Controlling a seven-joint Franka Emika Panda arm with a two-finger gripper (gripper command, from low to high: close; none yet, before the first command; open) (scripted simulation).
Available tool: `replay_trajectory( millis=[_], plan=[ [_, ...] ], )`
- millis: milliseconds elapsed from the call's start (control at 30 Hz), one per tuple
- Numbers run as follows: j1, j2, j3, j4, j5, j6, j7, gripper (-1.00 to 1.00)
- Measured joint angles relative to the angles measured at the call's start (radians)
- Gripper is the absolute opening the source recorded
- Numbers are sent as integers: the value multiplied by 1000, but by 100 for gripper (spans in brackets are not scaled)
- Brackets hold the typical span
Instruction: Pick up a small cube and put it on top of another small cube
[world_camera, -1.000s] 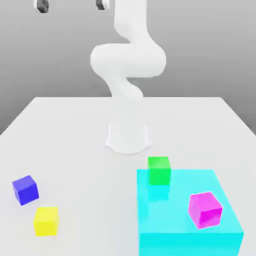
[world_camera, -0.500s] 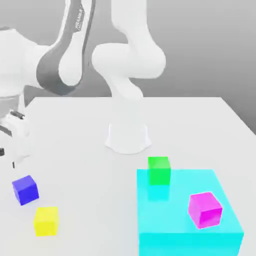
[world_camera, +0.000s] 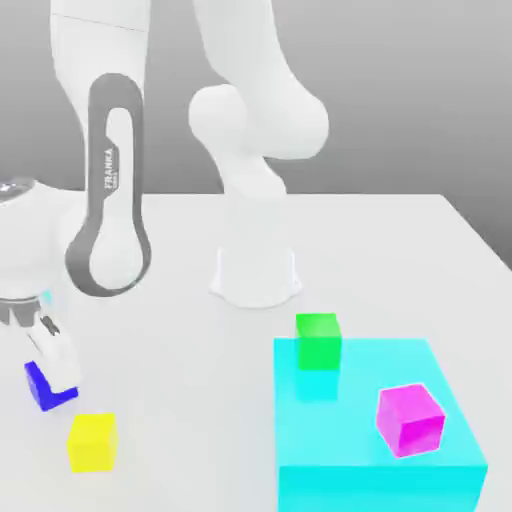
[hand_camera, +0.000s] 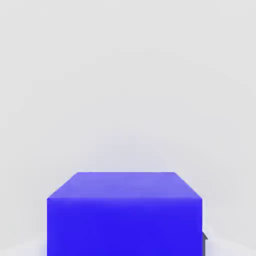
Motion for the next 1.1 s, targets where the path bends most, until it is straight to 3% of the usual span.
replay_trajectory(
  millis=[200, 467, 800, 967, 1000, 1100],
  plan=[
    [77, -196, -104, -42, -174, -148, 132, -100],
    [330, -490, 51, -114, -231, -361, 239, -100],
    [609, -852, 319, -204, -194, -630, 300, -100],
    [628, -758, 362, -262, -187, -479, 307, -100],
    [627, -730, 366, -273, -187, -439, 309, 100],
    [627, -730, 366, -273, -187, -439, 309, 100]
  ],
)
